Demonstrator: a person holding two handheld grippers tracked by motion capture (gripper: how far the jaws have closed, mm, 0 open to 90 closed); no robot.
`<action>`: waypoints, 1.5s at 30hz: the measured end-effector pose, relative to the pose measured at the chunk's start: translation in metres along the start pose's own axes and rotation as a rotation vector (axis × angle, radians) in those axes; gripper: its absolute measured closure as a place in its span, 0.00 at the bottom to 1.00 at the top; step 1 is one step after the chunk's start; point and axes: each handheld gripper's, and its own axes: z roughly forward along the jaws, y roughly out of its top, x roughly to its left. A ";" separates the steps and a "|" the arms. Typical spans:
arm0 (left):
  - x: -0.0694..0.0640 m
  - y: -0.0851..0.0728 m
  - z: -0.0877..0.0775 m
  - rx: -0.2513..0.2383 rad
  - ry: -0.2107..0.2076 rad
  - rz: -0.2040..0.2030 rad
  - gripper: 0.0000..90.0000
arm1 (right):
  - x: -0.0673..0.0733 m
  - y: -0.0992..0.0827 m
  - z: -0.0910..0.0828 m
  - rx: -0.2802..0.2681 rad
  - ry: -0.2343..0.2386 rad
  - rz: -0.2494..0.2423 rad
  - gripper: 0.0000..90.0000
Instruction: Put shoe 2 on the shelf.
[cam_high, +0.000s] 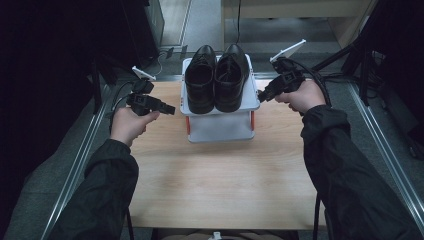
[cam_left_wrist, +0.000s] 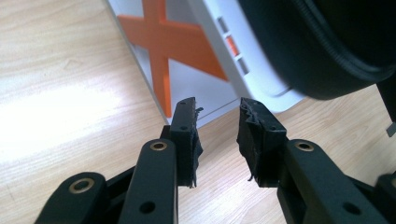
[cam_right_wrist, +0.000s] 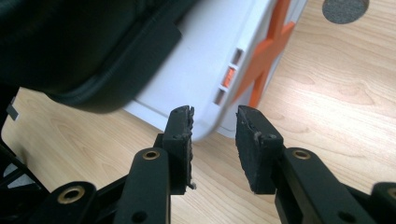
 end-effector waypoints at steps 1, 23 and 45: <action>0.002 -0.002 0.001 0.006 0.004 0.007 0.75 | -0.002 -0.002 0.000 0.001 -0.001 0.002 0.73; 0.019 -0.038 0.036 0.028 -0.015 -0.023 0.70 | -0.037 -0.052 0.029 -0.006 0.033 0.029 0.72; 0.026 -0.076 0.070 0.040 -0.025 -0.015 0.58 | -0.062 -0.107 0.073 -0.021 0.038 -0.005 0.68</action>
